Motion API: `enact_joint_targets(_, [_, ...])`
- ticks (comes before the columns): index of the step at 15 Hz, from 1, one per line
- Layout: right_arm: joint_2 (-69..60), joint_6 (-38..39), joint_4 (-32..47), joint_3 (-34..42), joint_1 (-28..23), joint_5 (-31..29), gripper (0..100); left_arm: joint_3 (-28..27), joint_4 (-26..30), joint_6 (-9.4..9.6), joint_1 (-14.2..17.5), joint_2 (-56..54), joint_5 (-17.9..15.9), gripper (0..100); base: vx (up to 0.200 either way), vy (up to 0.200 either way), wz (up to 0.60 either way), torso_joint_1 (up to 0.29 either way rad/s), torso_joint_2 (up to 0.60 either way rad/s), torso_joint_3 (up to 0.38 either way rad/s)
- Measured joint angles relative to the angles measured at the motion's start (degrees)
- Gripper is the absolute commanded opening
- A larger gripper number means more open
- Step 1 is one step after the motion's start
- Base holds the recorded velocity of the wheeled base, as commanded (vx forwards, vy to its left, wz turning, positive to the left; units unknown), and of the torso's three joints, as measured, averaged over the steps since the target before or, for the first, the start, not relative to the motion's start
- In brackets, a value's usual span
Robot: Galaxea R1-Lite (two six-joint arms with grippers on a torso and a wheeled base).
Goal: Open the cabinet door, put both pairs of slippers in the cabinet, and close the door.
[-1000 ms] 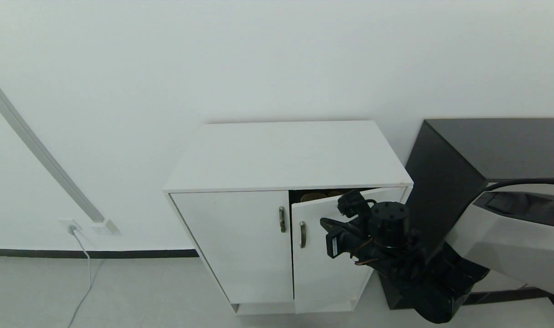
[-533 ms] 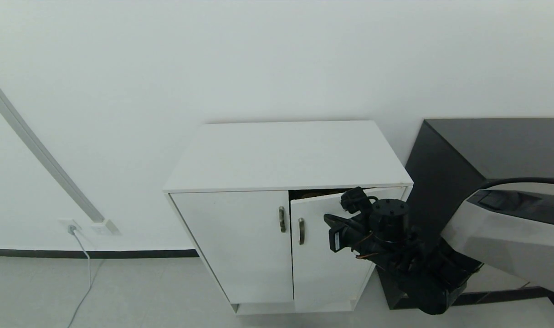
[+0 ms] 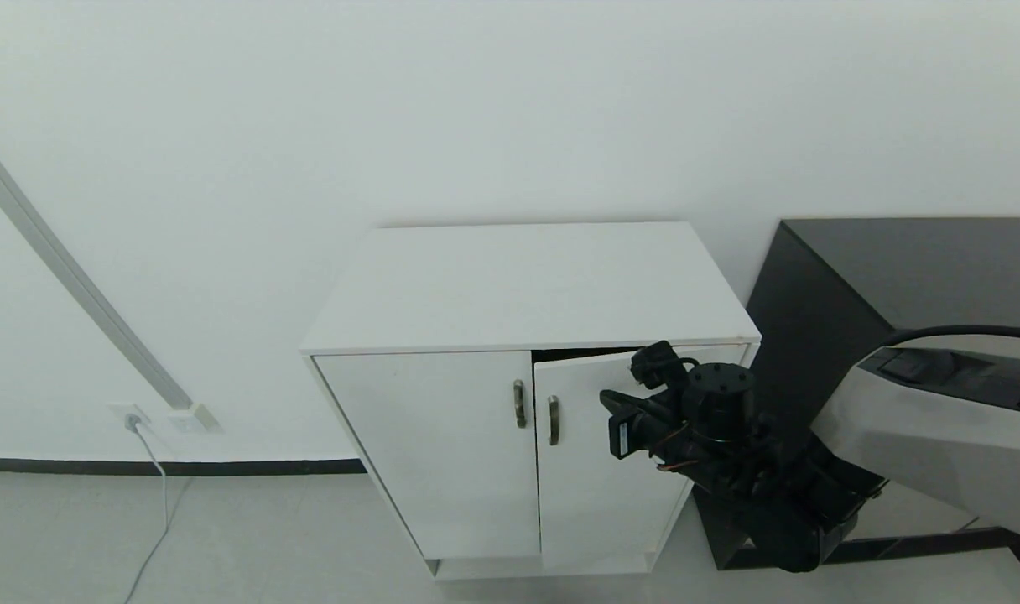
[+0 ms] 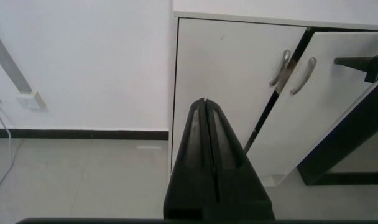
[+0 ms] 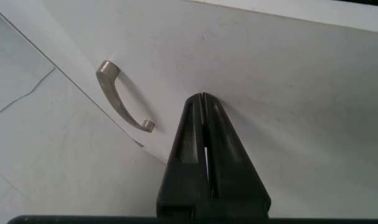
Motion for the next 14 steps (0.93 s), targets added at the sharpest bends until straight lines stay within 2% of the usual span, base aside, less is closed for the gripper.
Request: enact_joint_targets(14, [2.7,0.0,0.1,-3.3,-1.1,-0.2,0,0.0,0.0,0.0,0.0,0.0,0.0,0,0.0,0.0,0.0,0.0,0.0,0.0])
